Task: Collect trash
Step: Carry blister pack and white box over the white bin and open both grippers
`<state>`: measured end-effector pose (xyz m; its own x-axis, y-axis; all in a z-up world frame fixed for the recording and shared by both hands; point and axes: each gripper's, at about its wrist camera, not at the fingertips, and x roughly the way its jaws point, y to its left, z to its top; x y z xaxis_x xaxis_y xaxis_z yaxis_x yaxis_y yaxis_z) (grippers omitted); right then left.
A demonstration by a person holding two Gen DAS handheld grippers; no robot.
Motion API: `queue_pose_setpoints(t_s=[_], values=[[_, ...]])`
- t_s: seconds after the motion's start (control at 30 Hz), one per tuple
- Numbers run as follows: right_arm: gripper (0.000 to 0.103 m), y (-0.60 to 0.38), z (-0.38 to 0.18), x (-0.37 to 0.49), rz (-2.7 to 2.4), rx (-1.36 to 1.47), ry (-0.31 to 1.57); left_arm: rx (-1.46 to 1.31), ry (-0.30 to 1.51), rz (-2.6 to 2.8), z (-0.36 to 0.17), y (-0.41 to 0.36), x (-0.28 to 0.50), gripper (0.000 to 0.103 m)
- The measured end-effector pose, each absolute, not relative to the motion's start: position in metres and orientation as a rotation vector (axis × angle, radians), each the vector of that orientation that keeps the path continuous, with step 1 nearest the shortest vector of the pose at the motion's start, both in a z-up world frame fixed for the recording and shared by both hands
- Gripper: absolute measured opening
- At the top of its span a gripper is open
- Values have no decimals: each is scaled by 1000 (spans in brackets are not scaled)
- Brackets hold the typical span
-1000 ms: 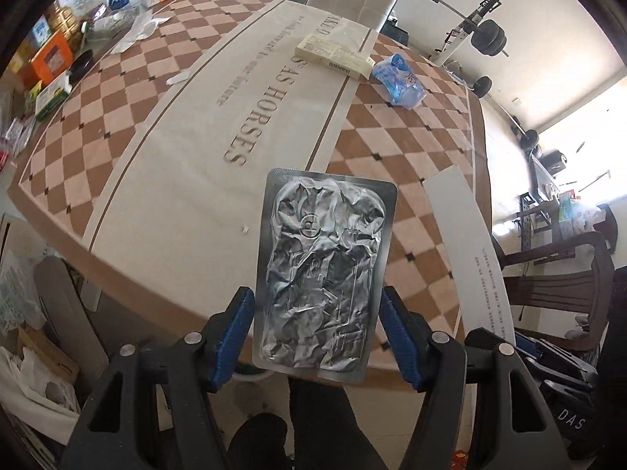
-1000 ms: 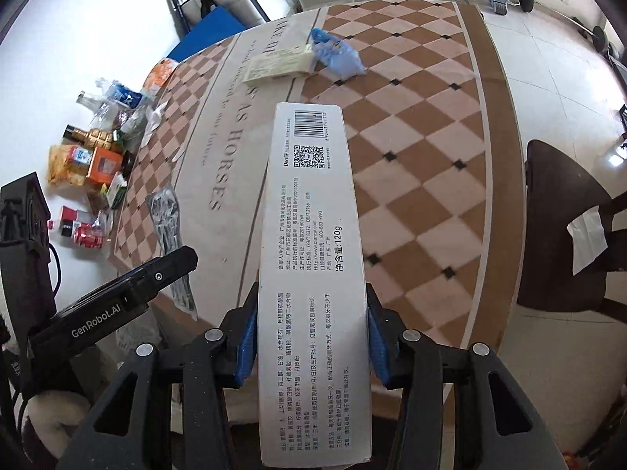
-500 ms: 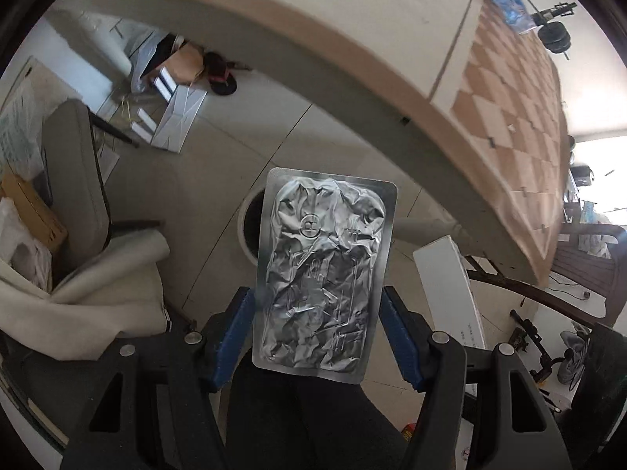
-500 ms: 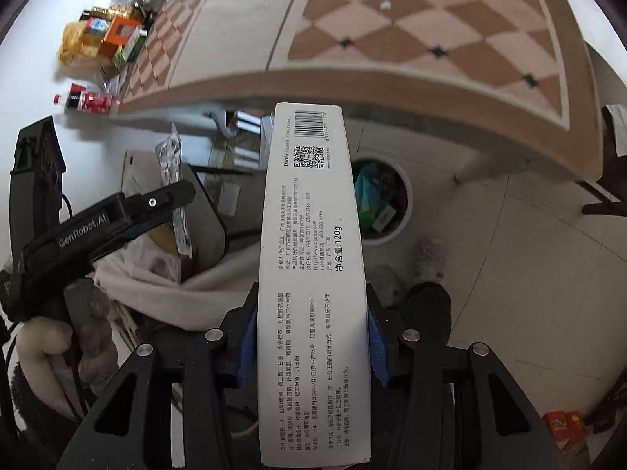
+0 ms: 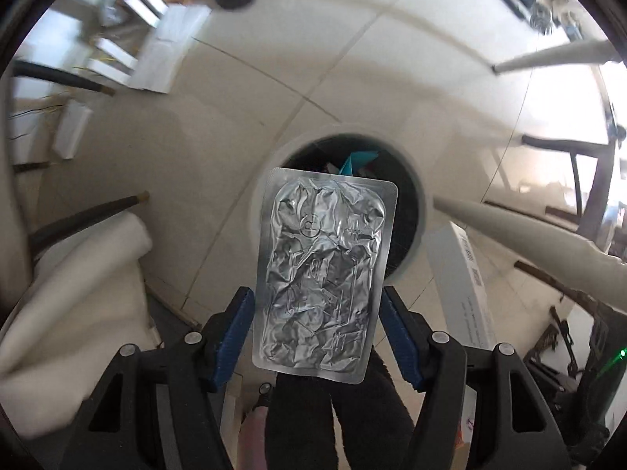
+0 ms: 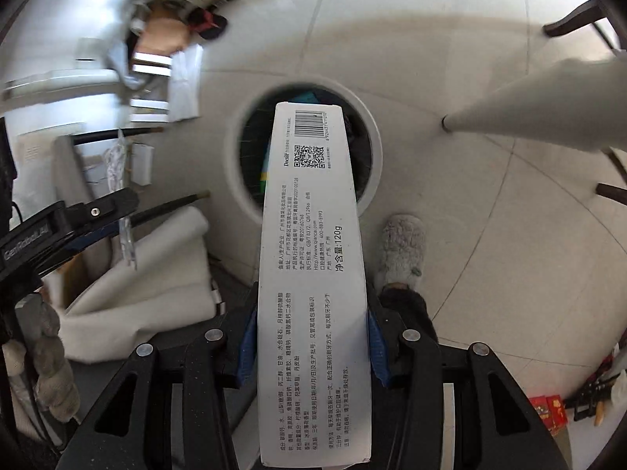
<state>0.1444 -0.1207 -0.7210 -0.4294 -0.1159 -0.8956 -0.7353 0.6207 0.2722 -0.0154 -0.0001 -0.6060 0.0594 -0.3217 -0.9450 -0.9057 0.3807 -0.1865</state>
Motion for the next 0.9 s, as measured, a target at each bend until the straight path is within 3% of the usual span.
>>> queue_pose_setpoints(t_s=[0.17, 0.33, 0.37, 0.4, 0.43, 0.47, 0.5, 0.9], values=[[49, -99, -804, 154, 807, -760, 1949, -1141, 1606, 556, -677, 9, 2, 63], [51, -82, -853, 156, 770, -808, 2014, -1128, 1653, 556, -698, 19, 4, 66], [51, -79, -857, 158, 759, -823, 2000, -1134, 1638, 560, -697, 22, 3, 71], [62, -76, -859, 159, 756, -832, 1992, -1144, 1620, 564, -694, 23, 1, 85], [81, -73, -859, 161, 750, -832, 1981, -1150, 1614, 569, -691, 24, -1, 94], [91, -68, -856, 162, 750, -827, 1975, -1151, 1608, 572, -689, 24, 0, 102], [100, -65, -853, 163, 754, -819, 1967, -1147, 1607, 575, -687, 24, 0, 102], [103, -64, -800, 156, 727, -888, 1728, -1016, 1551, 773, -630, -4, -23, 103]])
